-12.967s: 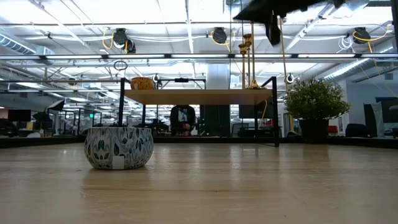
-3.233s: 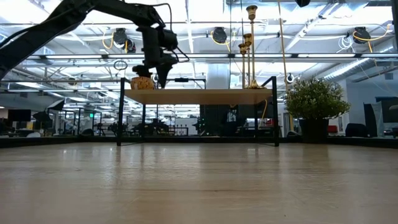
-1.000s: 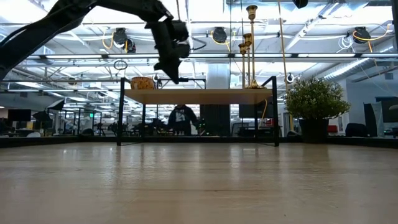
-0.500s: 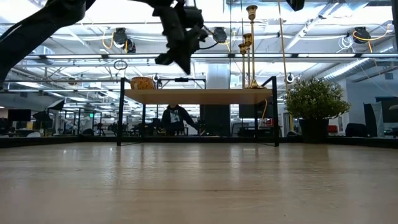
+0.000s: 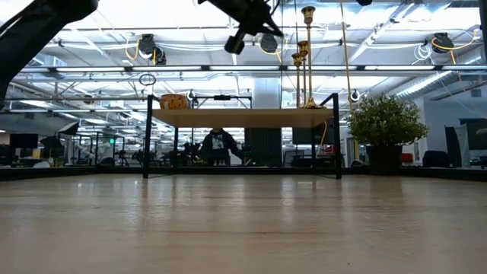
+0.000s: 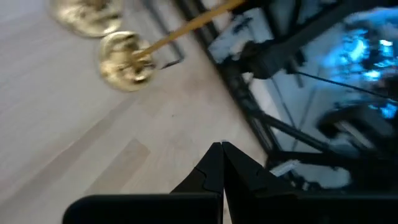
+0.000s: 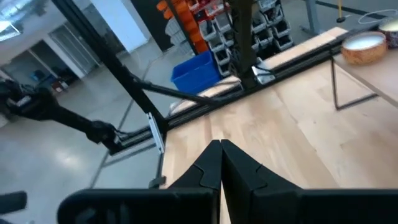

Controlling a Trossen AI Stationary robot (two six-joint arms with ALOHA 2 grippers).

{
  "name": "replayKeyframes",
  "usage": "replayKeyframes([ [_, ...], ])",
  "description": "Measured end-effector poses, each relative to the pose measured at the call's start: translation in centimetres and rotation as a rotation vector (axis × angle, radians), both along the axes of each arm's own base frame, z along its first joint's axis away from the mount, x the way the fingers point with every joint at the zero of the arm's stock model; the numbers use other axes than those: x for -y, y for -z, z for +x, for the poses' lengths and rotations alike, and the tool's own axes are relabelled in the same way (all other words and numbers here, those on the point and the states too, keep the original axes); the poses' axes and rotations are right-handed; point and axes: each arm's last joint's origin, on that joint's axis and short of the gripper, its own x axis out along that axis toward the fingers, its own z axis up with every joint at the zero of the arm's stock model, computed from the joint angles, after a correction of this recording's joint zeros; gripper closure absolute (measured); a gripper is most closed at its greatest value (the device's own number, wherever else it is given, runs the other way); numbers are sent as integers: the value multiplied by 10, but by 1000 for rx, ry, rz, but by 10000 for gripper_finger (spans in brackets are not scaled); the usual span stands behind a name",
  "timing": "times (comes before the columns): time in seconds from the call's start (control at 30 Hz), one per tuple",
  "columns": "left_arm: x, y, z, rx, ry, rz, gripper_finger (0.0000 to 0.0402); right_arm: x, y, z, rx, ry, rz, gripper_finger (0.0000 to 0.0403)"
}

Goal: Pick & Place candle stick holders
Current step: Put the light blue scented candle aligned with the black scented candle on the shelf

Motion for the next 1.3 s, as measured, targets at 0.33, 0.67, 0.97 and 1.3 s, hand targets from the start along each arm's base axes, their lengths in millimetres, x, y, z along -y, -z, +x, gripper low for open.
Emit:
replayKeyframes([
  [0.33,-23,-41,-27,230,113,309,401,3,-5,-15,9,0,-25,403],
  [0.67,-54,-117,-115,315,65,1045,401,5,-4,-14,2,93,-12,403],
  [0.97,-80,-66,-161,-365,186,963,399,9,-3,-13,3,238,-23,403],
  [1.3,-64,-65,-187,-553,161,826,399,13,3,-1,-28,269,-27,403],
])
